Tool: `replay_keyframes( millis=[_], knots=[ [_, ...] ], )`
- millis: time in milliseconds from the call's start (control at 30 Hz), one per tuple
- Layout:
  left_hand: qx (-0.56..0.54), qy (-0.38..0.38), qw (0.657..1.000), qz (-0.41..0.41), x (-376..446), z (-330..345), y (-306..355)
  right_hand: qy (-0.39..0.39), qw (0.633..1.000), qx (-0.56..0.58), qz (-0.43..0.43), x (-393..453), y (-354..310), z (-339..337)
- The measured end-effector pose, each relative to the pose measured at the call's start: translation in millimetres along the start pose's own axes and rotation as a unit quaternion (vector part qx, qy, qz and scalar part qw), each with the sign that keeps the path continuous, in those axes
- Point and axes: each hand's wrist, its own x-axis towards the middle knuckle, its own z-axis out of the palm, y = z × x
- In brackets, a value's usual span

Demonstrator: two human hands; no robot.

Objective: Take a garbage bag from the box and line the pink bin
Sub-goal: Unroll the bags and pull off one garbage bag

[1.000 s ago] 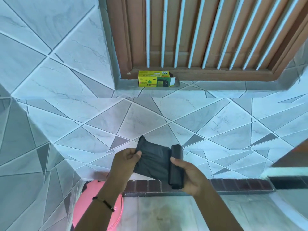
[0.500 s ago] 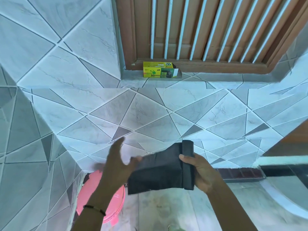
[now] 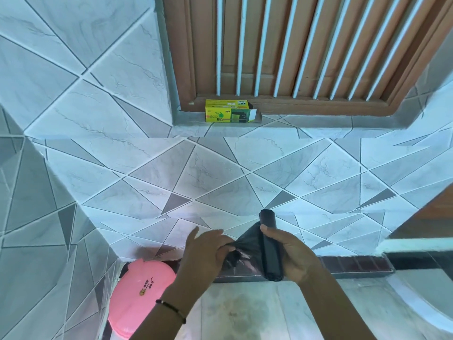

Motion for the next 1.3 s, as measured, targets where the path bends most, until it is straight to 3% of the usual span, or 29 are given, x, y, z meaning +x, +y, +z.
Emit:
replay_keyframes(
  millis=[100, 300, 567, 633, 733, 833, 1000, 1300],
  knots=[
    [0.084, 0.034, 0.996, 0.021, 6.9, -9.1, -8.3, 0.010, 0.999, 0.034, 0.020, -4.1, -9.5, -11.4],
    [0.139, 0.074, 0.988, -0.002, 6.8, -27.7, -34.7, 0.053, 0.999, -0.009, -0.001, 4.6, -19.0, -33.2],
    [0.191, 0.026, 0.980, -0.058, 7.7, -34.3, -51.4, 0.040, 0.997, -0.035, -0.050, 0.7, -37.5, -47.6],
    [0.139, -0.037, 0.988, -0.052, 11.6, -29.6, -29.2, 0.035, 0.996, -0.046, -0.066, 1.1, -39.7, -45.0],
    [-0.067, -0.116, 0.988, -0.081, 22.8, -16.3, 22.5, 0.018, 0.996, -0.058, -0.070, 2.2, -38.0, -31.9],
    [-0.138, -0.135, 0.979, -0.064, 35.1, 2.7, 54.0, -0.011, 0.996, -0.062, -0.060, 2.9, -36.7, -20.3],
    [0.004, -0.047, 0.995, -0.083, 42.7, 12.6, 46.7, -0.003, 0.997, -0.042, -0.061, 0.1, -40.4, -28.4],
    [0.116, 0.091, 0.988, -0.040, 43.0, -0.2, 13.8, 0.041, 0.995, -0.044, -0.075, -4.9, -49.3, -53.1]
  ],
)
